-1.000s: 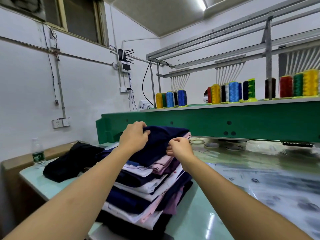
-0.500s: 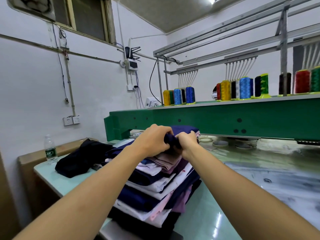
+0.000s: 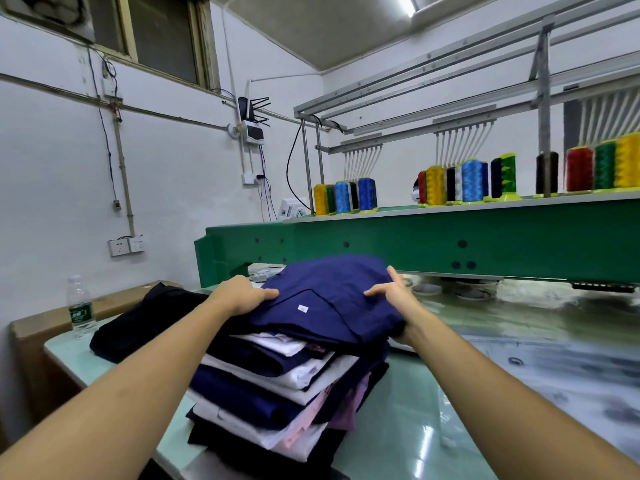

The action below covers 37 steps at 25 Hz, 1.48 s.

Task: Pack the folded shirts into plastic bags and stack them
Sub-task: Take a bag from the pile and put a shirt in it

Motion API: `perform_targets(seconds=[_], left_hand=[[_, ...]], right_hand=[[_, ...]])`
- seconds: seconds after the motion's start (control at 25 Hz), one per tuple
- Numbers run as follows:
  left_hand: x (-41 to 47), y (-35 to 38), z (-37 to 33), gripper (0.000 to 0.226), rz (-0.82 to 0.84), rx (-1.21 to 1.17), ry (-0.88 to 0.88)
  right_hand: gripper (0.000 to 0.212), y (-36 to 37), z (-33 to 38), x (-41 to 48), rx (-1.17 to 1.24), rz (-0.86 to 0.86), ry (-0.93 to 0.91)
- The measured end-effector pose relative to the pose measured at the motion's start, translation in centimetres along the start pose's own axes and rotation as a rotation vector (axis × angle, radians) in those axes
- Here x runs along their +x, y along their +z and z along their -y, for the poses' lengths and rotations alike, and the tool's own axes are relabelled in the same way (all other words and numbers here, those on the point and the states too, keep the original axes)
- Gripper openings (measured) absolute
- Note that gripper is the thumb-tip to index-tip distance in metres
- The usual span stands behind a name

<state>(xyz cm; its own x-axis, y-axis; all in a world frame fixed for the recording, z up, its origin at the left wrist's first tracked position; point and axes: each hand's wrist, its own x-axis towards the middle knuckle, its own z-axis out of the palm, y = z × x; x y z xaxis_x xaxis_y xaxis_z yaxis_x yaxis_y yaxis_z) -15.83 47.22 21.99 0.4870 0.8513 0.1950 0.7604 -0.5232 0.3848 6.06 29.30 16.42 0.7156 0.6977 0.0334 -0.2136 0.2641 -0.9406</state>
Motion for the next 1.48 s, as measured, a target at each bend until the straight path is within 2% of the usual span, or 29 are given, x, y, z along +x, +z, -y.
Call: perform_targets(seconds=[0.12, 0.2, 0.32, 0.36, 0.4, 0.48, 0.56, 0.6, 0.64, 0.68, 0.72, 0.76, 0.84, 0.96, 1.12, 1.24, 1.32, 1.36, 1.48], left_hand=[[0.1, -0.6, -0.6, 0.047, 0.027, -0.21, -0.041], [0.1, -1.1, -1.9, 0.035, 0.044, -0.297, -0.008], [-0.7, -2.1, -6.4, 0.024, 0.056, -0.222, 0.288], [-1.5, -2.1, -8.4, 0.024, 0.096, -0.153, 0.39], [-2.6, -2.0, -10.5, 0.023, 0.168, -0.136, 0.467], [-4.1, -1.3, -13.3, 0.022, 0.45, -0.272, 0.541], [-4.7, -0.2, -14.5, 0.023, 0.693, -0.443, 0.511], [-4.5, 0.4, -14.5, 0.021, 0.693, -0.477, 0.508], [-4.1, 1.0, -14.3, 0.018, 0.568, -0.42, 0.529], [-3.6, 1.6, -14.1, 0.015, 0.353, -0.304, 0.544], [-3.2, 2.3, -13.8, 0.014, 0.155, -0.22, 0.515], [-2.9, 3.1, -13.6, 0.017, 0.066, -0.257, 0.444], [-2.7, 4.6, -14.0, 0.03, 0.152, -0.537, 0.289], [-3.4, 6.4, -15.9, 0.046, 0.278, -0.918, 0.133], [-5.4, 9.5, -19.9, 0.032, 0.312, -1.239, 0.145], [-8.3, 13.3, -23.4, 0.026, 0.426, -1.373, 0.187], [-10.2, 15.7, -25.4, 0.024, 0.504, -1.33, 0.212], [-11.0, 16.7, -25.9, 0.024, 0.527, -1.221, 0.246], [-12.3, 20.0, -25.6, 0.033, 0.571, -0.709, 0.486]], right_hand=[[0.078, -0.3, 0.5, -0.6, -0.034, 0.073, -0.014], [0.064, -0.2, 0.4, -0.6, -0.049, 0.078, -0.013], [0.031, 0.3, 0.4, -0.4, 0.01, 0.062, 0.04], [0.028, 0.4, 0.5, -0.3, 0.028, 0.073, 0.049], [0.034, 0.6, 0.9, -0.2, 0.052, 0.091, 0.053], [0.047, 1.0, 1.6, 0.0, 0.085, 0.124, 0.054], [0.042, 0.8, 2.0, 0.7, 0.021, 0.067, 0.014], [0.031, 0.7, 2.0, 1.0, -0.011, 0.043, -0.028], [0.02, 0.5, 1.9, 1.2, -0.031, 0.035, -0.033], [0.01, 0.2, 1.5, 1.4, -0.059, 0.024, -0.011], [0.012, -0.1, 1.1, 1.1, -0.092, -0.002, 0.02], [0.026, -0.4, 0.9, 0.9, -0.134, -0.034, 0.025], [0.042, -1.4, 1.4, 0.3, -0.187, -0.043, -0.039], [0.047, -4.0, 3.3, -0.8, -0.2, 0.041, -0.106], [0.038, -9.5, 4.9, -2.1, -0.228, 0.048, -0.049], [0.037, -14.9, 5.2, -3.7, -0.239, -0.021, -0.033], [0.032, -18.7, 5.3, -5.0, -0.345, -0.086, -0.074], [0.032, -20.5, 5.4, -5.7, -0.42, -0.13, -0.101], [0.035, -25.1, 6.8, -7.9, -0.609, -0.213, -0.13]])
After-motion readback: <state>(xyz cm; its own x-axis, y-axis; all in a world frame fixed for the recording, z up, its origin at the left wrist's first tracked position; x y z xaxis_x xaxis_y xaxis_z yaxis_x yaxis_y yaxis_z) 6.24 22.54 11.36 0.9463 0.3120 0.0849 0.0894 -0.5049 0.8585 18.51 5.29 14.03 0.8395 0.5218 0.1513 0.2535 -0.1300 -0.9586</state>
